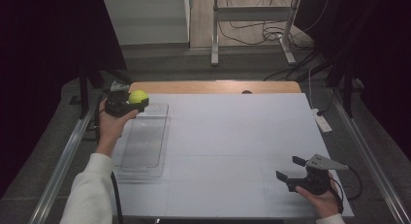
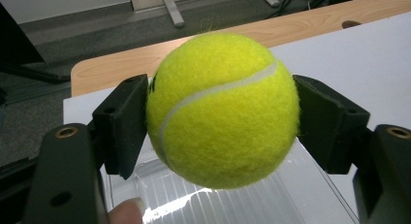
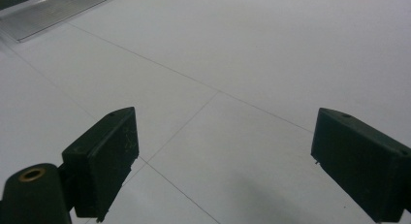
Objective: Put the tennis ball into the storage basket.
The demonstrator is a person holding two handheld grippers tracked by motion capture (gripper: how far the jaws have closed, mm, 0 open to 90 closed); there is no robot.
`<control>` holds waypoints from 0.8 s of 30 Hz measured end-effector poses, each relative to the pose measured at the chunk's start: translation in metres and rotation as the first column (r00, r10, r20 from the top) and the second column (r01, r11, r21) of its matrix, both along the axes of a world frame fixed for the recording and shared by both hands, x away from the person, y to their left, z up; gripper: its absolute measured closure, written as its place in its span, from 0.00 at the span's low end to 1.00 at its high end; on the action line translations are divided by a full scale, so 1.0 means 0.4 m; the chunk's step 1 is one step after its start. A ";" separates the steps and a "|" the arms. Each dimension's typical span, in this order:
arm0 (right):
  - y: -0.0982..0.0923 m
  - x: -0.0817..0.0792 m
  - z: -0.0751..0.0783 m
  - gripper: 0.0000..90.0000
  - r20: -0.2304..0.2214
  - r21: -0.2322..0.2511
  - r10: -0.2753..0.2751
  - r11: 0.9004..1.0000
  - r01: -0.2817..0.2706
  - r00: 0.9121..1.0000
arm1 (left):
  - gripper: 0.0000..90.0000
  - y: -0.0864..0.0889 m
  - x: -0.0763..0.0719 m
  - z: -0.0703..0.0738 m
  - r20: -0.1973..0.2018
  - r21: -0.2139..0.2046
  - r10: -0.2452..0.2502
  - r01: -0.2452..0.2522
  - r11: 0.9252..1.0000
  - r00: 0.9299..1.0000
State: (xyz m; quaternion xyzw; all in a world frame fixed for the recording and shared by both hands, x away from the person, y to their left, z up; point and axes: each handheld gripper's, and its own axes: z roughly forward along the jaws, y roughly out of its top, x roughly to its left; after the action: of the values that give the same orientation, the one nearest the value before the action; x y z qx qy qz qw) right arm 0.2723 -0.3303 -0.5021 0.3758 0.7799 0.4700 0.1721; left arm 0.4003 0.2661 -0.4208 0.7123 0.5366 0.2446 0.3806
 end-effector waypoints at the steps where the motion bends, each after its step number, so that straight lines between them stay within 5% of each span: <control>1: 0.000 0.000 0.000 0.11 0.000 0.000 0.000 1.000 0.000 1.000 | 0.29 0.000 0.000 0.000 0.000 0.000 0.000 0.000 1.000 1.000; 24: 0.002 0.000 -0.001 0.11 -0.001 -0.002 0.001 1.000 -0.001 1.000 | 0.29 0.008 0.014 -0.048 -0.084 0.041 0.005 -0.001 0.999 0.996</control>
State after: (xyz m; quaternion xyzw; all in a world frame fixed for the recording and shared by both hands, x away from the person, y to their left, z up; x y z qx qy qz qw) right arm 0.2721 -0.3296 -0.5024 0.3757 0.7806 0.4691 0.1718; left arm 0.4058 0.2694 -0.4400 0.7287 0.5480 0.2259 0.3429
